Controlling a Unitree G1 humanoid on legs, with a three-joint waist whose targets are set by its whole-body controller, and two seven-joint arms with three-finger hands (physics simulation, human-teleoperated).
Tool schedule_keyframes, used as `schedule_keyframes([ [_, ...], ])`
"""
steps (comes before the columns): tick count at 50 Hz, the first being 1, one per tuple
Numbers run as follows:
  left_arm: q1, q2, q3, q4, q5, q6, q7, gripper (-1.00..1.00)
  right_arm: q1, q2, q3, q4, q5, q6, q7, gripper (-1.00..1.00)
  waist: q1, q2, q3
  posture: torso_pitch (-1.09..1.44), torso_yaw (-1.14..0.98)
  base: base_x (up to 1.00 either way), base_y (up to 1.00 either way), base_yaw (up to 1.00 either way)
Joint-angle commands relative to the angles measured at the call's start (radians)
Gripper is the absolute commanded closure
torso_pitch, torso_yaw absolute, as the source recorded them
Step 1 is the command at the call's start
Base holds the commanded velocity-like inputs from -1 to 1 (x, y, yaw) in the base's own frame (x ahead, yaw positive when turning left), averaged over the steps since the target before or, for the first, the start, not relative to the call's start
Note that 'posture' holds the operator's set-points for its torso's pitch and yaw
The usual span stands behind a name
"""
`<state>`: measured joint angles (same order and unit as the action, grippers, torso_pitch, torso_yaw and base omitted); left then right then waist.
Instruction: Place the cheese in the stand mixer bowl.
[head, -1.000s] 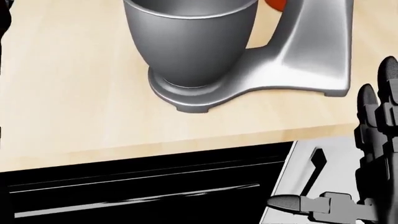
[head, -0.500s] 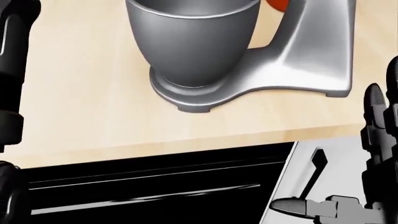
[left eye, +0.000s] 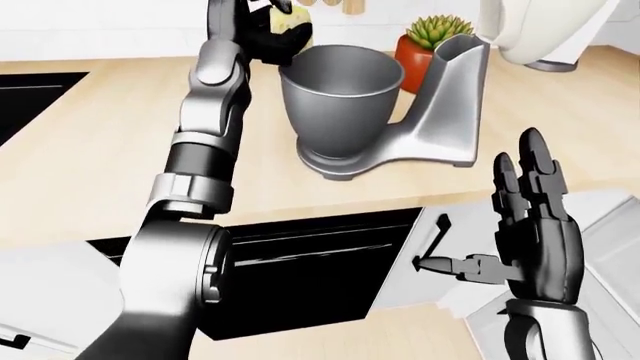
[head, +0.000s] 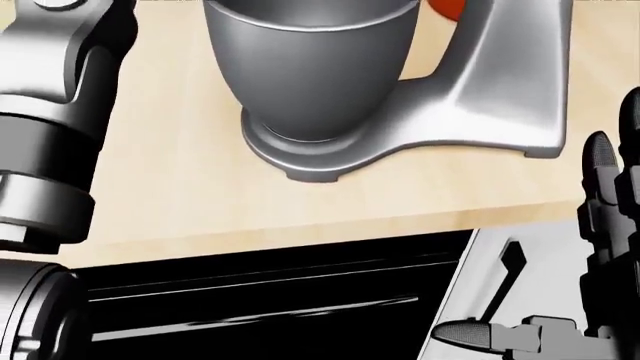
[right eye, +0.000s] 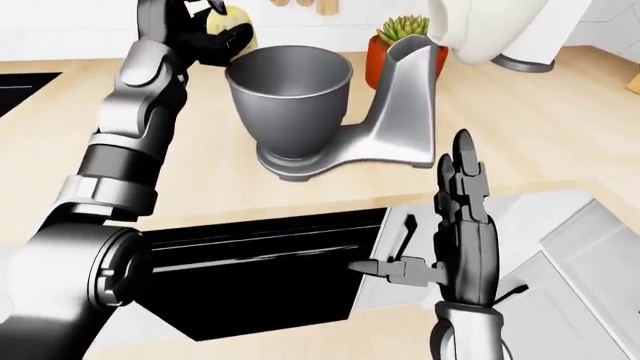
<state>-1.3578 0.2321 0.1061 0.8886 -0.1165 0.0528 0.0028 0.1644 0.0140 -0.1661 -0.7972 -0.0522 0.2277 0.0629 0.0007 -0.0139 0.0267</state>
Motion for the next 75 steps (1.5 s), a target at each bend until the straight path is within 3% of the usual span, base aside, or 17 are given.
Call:
schedule_keyframes([
  [1,-0.046,0.007,0.007,-0.041,-0.004,-0.050,0.008,1.00,-0.011,-0.004,-0.003,-0.037,0.002,-0.029,-0.002,-0.96,0.000,0.000,-0.026,0.00,0.00,0.00,0.00,0.00],
  [19,-0.129,-0.042,0.000,0.158,0.024,-0.153,0.025,1.00,-0.022,-0.006,0.002,-0.027,0.003,-0.027,-0.004,-0.96,0.001,-0.005,-0.027,0.00,0.00,0.00,0.00,0.00],
  [40,-0.153,-0.108,-0.020,0.188,0.067,-0.164,0.029,1.00,-0.011,-0.005,-0.008,-0.026,0.018,-0.041,-0.001,-0.96,0.003,-0.010,-0.029,0.00,0.00,0.00,0.00,0.00],
  [62,-0.177,-0.114,-0.013,0.256,0.091,-0.176,0.028,1.00,-0.016,-0.005,0.000,-0.021,0.009,-0.040,-0.004,-0.96,0.002,-0.011,-0.031,0.00,0.00,0.00,0.00,0.00],
  [64,-0.178,-0.114,-0.010,0.258,0.090,-0.171,0.028,0.43,-0.015,-0.005,-0.002,-0.024,0.010,-0.039,-0.005,-0.96,0.002,-0.011,-0.031,0.00,0.00,0.00,0.00,0.00],
  [65,-0.179,-0.113,-0.010,0.258,0.091,-0.170,0.029,-0.01,-0.016,-0.006,-0.002,-0.022,0.011,-0.039,-0.005,-0.97,0.002,-0.011,-0.031,0.00,0.00,0.00,0.00,0.00],
  [66,-0.180,-0.112,-0.009,0.257,0.090,-0.168,0.027,-0.72,-0.018,-0.006,-0.001,-0.020,0.010,-0.039,-0.005,-0.96,0.002,-0.011,-0.031,0.00,0.00,0.00,0.00,0.00],
  [68,-0.178,-0.111,-0.009,0.258,0.090,-0.168,0.026,-1.00,-0.019,-0.006,-0.001,-0.018,0.010,-0.039,-0.005,-0.96,0.002,-0.011,-0.031,0.00,0.00,0.00,0.00,0.00],
  [75,-0.184,-0.105,-0.005,0.257,0.087,-0.163,0.025,-1.00,-0.020,-0.007,0.002,-0.013,0.008,-0.041,-0.005,-0.96,0.001,-0.010,-0.031,0.00,0.00,0.00,0.00,0.00],
])
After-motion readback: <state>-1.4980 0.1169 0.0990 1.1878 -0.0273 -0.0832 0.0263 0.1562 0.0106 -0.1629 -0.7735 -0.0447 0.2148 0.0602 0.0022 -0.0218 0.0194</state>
